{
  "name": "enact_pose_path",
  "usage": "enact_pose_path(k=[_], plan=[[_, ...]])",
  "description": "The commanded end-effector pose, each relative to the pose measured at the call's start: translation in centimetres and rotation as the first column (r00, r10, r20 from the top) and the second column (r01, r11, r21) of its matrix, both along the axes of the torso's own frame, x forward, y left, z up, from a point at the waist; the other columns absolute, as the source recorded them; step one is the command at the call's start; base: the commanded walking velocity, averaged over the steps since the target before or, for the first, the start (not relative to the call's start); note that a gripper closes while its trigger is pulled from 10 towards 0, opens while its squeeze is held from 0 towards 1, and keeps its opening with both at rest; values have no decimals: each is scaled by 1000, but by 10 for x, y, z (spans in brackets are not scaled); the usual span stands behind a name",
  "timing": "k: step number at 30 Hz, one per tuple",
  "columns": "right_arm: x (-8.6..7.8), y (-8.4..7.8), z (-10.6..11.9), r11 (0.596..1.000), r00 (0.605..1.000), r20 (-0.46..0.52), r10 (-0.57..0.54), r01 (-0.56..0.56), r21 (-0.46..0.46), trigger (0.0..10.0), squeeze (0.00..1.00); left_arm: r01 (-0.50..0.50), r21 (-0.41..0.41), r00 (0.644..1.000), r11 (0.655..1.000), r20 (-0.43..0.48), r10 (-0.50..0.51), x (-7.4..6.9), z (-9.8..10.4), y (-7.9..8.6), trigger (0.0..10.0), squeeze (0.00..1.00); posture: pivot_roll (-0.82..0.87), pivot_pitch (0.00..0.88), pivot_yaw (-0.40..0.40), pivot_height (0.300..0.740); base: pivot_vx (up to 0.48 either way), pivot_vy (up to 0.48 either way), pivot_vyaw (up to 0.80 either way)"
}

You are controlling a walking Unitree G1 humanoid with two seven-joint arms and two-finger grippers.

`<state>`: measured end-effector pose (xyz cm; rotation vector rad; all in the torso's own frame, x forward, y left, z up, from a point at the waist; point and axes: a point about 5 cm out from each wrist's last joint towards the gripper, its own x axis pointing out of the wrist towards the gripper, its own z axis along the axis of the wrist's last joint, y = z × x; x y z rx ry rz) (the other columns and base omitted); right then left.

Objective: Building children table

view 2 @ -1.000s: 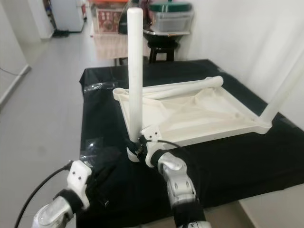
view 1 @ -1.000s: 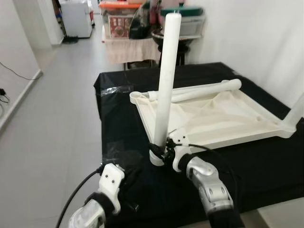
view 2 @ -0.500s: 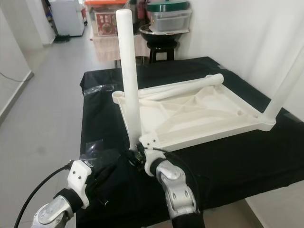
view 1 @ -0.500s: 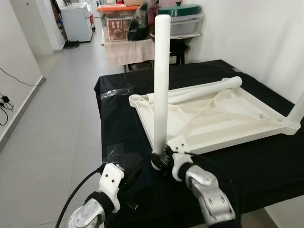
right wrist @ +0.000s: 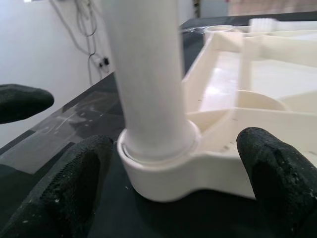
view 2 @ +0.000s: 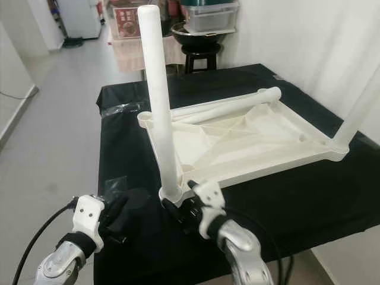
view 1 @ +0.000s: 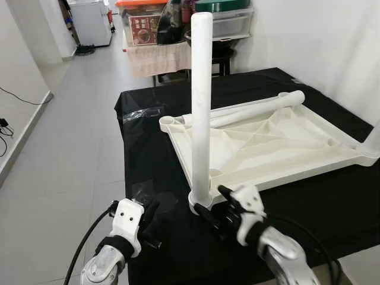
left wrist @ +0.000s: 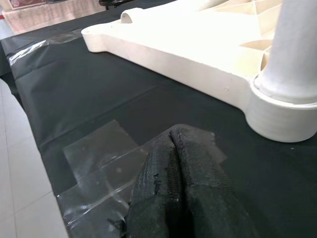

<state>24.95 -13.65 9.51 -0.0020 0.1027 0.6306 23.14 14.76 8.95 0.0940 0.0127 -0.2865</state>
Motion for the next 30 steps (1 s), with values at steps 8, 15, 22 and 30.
enact_pose_path(k=[8, 15, 22, 30], plan=[[4, -7, 8, 982, 997, 0, -72, 70, 175, 10000, 0, -89, 55, 996, 994, -17, 90, -2, -6, 10, 10000, 0, -83, 0, 40, 740, 0, 0, 0], [3, -10, 11, 974, 998, 13, -60, 55, 221, 10000, 0, -97, 28, 995, 995, 3, 97, -1, -1, 8, 10000, 0, -95, 0, 33, 740, 0, 69, 0], [5, -15, 13, 968, 996, 26, -88, 79, 236, 10000, 0, -122, 32, 992, 992, -5, 122, 5, -2, 9, 10000, 0, -99, 0, 32, 740, 0, 480, 0], [8, -16, 15, 964, 990, 41, -132, 118, 238, 10000, 0, -133, 41, 991, 990, -27, 135, 11, -6, 12, 10000, 0, -100, 0, 37, 740, 0, 480, 0]])
